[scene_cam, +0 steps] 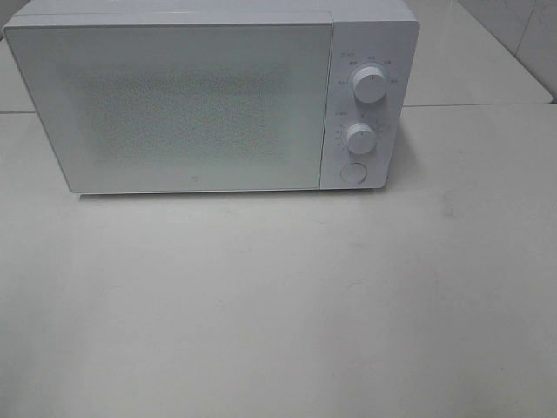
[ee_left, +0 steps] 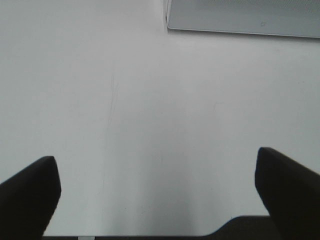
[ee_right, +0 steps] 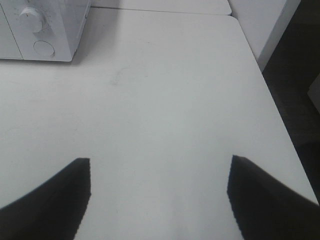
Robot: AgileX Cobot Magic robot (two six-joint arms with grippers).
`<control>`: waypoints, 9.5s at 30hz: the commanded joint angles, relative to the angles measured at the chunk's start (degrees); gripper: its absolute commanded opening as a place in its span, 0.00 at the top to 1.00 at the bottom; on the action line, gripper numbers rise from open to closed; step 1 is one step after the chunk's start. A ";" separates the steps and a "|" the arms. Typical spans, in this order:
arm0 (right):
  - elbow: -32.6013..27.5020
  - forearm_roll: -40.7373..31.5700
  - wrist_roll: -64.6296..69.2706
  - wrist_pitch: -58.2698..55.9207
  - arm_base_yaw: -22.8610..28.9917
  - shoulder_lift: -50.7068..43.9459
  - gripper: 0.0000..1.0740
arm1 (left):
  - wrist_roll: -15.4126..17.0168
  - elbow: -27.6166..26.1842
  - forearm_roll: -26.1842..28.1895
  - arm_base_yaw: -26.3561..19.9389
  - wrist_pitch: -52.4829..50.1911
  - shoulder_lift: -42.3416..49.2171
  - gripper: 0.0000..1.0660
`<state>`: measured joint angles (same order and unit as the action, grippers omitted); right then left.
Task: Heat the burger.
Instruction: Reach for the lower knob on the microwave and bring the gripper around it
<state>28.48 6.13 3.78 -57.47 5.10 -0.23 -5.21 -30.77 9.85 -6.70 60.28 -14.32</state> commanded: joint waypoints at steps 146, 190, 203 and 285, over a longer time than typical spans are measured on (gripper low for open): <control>-0.92 -19.71 -15.70 95.57 12.03 73.80 0.30 | 1.09 1.20 -2.46 -0.17 0.97 16.04 0.08; -0.86 -63.20 -28.25 137.51 39.08 95.74 0.30 | 1.09 1.20 -2.52 -0.17 0.97 16.04 0.08; 2.29 -63.88 -28.02 137.80 39.08 103.53 0.30 | 1.09 1.20 -2.52 -0.17 0.97 16.04 0.08; 20.45 -60.96 -22.35 137.68 33.06 119.69 0.42 | 1.09 1.20 -2.35 -0.17 0.97 16.04 0.08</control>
<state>48.19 -54.37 -18.91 69.39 38.67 119.40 -4.41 -29.62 7.28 -6.70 61.08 0.23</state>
